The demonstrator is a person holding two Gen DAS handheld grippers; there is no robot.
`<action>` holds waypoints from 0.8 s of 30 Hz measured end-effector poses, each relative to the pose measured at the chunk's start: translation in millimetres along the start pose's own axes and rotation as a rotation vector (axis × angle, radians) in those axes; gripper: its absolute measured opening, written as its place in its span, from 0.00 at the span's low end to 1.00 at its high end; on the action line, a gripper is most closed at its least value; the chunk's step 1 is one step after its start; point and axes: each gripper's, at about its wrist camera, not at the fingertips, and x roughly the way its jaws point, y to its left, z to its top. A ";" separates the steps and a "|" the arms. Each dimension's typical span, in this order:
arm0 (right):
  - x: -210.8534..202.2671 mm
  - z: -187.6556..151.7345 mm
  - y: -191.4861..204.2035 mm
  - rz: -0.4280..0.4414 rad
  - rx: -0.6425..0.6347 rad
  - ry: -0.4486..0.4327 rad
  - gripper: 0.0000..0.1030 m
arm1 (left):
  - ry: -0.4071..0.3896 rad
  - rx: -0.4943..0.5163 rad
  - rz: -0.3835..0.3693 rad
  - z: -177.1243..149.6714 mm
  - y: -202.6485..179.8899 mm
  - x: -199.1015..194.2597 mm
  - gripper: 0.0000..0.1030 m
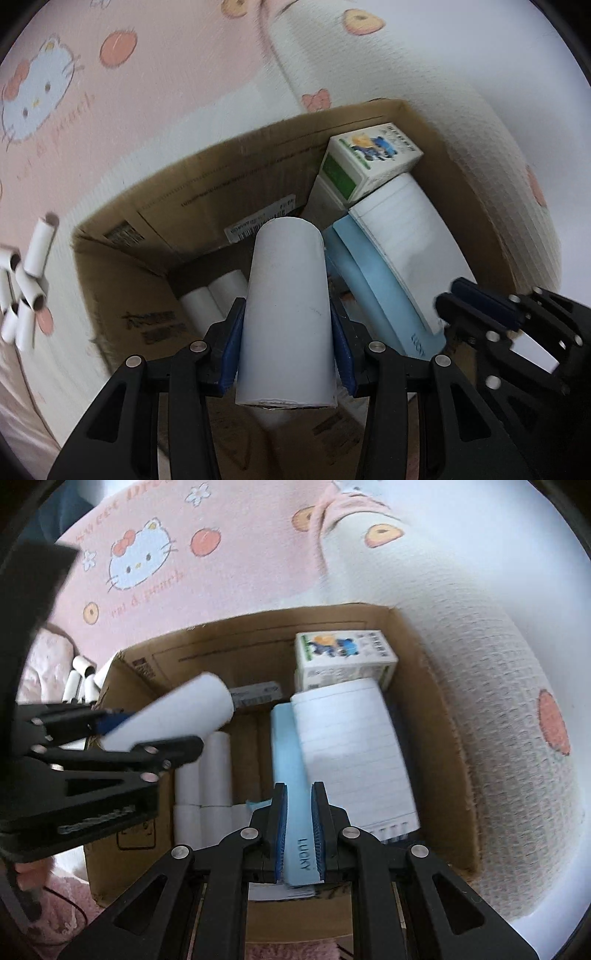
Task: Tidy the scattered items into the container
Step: 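Lower the tube into the box and open the left gripper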
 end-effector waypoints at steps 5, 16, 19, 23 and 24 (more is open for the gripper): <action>5.1 -1.0 -14.8 -0.010 0.024 -0.008 0.10 | 0.049 -0.105 -0.002 0.7 2.1 25.7 0.46; -3.2 0.2 -37.0 -0.003 0.056 -0.033 0.11 | 0.116 -0.412 -0.031 -0.1 31.8 77.8 0.46; -2.8 0.3 -38.7 -0.014 0.058 -0.041 0.11 | 0.112 -0.476 -0.033 -2.5 36.4 87.8 0.46; -3.6 1.8 -42.0 -0.022 0.056 -0.049 0.11 | 0.126 -0.527 -0.059 -5.5 39.0 96.8 0.46; -2.1 2.1 -42.6 -0.023 0.055 -0.050 0.10 | 0.130 -0.546 -0.059 -6.9 40.3 99.4 0.46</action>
